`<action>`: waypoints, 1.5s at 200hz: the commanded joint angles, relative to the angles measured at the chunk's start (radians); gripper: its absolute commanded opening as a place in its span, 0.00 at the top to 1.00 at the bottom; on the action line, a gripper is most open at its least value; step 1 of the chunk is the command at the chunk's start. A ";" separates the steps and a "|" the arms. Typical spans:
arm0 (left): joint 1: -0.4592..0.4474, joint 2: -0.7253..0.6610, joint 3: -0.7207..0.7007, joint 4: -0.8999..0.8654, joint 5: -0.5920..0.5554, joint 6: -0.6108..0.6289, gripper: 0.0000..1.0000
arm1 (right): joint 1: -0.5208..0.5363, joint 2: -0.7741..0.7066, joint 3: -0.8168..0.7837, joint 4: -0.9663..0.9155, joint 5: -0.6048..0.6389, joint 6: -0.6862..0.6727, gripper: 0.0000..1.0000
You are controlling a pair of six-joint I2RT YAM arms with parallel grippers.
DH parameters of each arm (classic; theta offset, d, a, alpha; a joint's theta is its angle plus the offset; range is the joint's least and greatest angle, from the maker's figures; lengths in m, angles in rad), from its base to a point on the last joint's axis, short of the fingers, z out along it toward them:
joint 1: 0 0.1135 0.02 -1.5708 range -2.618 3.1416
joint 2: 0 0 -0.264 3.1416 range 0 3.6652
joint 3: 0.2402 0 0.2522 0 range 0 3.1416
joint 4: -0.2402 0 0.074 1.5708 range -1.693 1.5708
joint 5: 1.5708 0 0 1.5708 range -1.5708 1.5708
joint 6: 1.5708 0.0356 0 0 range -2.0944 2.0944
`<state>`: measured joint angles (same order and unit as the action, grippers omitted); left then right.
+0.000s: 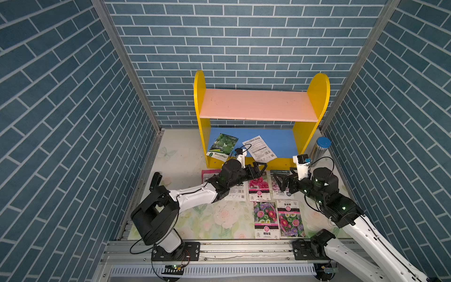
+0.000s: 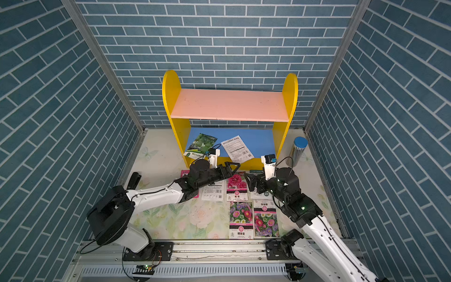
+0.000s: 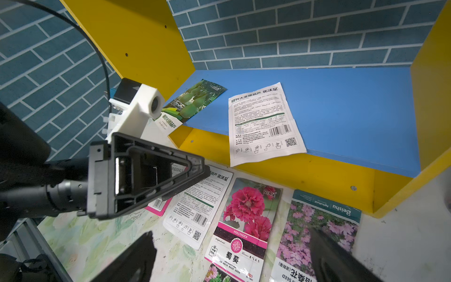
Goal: Take the seed bag off the shelf
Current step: Pick up the seed packet from the shelf.
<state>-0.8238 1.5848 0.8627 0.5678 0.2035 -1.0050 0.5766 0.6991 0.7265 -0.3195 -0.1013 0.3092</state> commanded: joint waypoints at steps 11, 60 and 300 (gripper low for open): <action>0.027 0.050 0.038 0.029 0.013 -0.023 0.10 | -0.003 -0.027 0.027 -0.023 0.012 0.001 0.01; 0.040 0.117 0.104 0.027 0.023 -0.021 0.13 | -0.003 -0.038 0.025 -0.033 0.020 -0.001 0.01; 0.070 0.291 0.242 0.000 0.046 -0.085 0.42 | -0.004 -0.071 0.017 -0.035 0.038 -0.002 0.01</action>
<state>-0.7631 1.8595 1.0843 0.5705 0.2344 -1.0847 0.5766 0.6521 0.7265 -0.3447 -0.0906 0.3092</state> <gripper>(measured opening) 0.610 0.990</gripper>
